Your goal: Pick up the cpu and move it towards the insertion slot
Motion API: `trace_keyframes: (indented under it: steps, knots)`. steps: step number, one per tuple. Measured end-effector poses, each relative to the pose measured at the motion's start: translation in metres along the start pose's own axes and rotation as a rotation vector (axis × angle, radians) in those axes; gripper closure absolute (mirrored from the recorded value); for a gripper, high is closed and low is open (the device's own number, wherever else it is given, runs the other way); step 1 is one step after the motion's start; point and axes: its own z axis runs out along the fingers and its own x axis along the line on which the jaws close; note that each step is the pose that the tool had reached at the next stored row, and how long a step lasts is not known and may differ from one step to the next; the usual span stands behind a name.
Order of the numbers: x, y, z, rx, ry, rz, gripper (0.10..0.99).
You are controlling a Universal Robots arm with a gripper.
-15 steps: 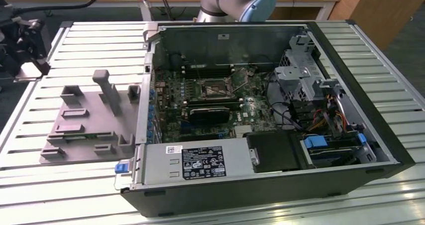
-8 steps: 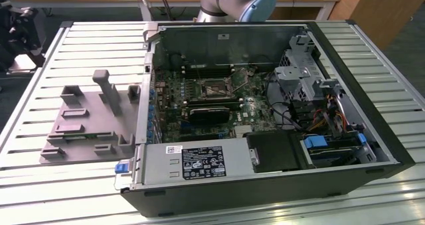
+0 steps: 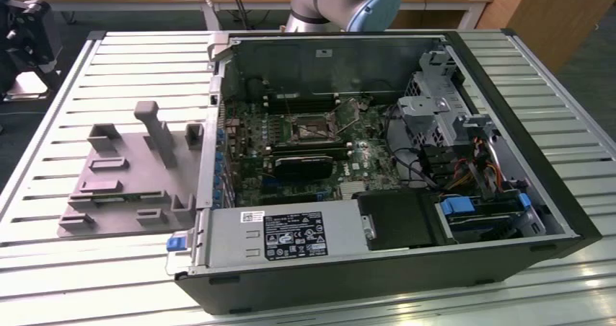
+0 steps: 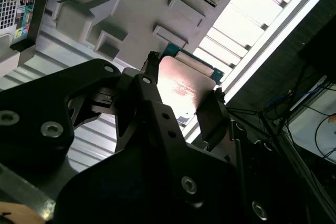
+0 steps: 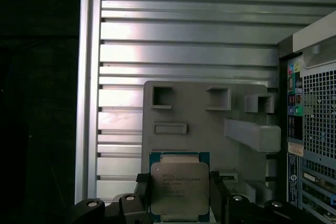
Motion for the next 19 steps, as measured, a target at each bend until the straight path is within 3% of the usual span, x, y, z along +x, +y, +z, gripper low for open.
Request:
trace_keyframes:
  steps: [9,19]
  knots:
    - [-0.0014,0.0001,-0.0004,0.000,0.0005,0.000,0.549]
    - [-0.0203,0.0000,0.0002,0.000,0.0003,0.000,0.549]
